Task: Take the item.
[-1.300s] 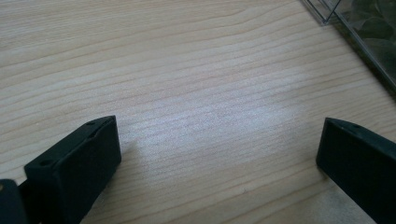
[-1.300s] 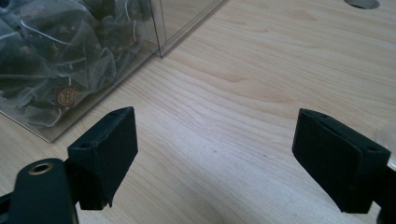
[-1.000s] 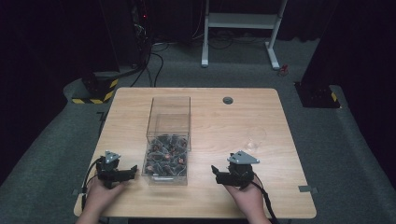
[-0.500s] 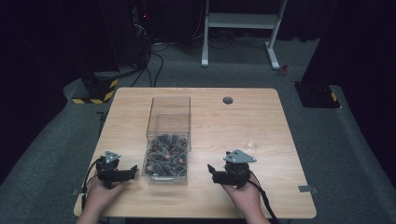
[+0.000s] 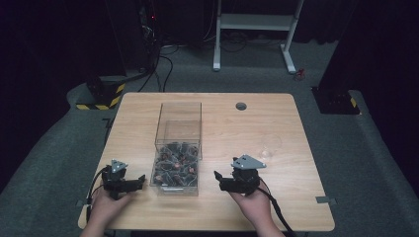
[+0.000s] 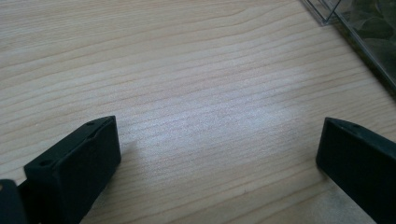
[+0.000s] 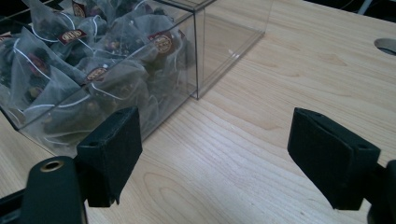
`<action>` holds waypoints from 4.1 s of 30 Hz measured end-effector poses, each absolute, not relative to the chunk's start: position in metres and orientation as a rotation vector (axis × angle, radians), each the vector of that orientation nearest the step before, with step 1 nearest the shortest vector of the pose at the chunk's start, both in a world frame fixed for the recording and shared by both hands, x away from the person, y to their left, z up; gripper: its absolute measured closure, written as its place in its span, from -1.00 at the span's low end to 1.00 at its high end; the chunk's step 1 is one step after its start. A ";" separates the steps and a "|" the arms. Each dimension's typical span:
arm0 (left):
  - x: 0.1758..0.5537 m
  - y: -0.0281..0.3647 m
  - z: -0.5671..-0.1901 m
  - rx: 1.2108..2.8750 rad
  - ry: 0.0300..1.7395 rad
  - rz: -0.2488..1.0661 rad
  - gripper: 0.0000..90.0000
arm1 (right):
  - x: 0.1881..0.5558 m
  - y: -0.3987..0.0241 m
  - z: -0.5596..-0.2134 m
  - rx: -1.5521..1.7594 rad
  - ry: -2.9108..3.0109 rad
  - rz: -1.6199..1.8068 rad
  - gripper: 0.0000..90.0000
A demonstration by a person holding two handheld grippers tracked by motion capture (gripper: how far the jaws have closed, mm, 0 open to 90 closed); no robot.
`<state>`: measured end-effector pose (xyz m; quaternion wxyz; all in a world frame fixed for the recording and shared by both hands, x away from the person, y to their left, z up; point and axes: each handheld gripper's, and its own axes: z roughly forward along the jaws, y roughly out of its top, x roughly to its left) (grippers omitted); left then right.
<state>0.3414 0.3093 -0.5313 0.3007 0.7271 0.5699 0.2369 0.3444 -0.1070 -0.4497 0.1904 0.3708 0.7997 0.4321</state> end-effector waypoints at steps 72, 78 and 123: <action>0.341 0.310 -0.531 1.935 1.511 0.629 -1.00 | 0.325 -0.009 -0.439 0.779 2.462 1.381 0.33; 0.341 0.310 -0.531 1.934 1.511 0.628 -1.00 | 0.326 -0.003 -0.444 0.778 2.480 1.370 0.50; 0.341 0.310 -0.531 1.934 1.511 0.628 -1.00 | 0.322 -0.003 -0.447 0.731 2.472 1.394 1.00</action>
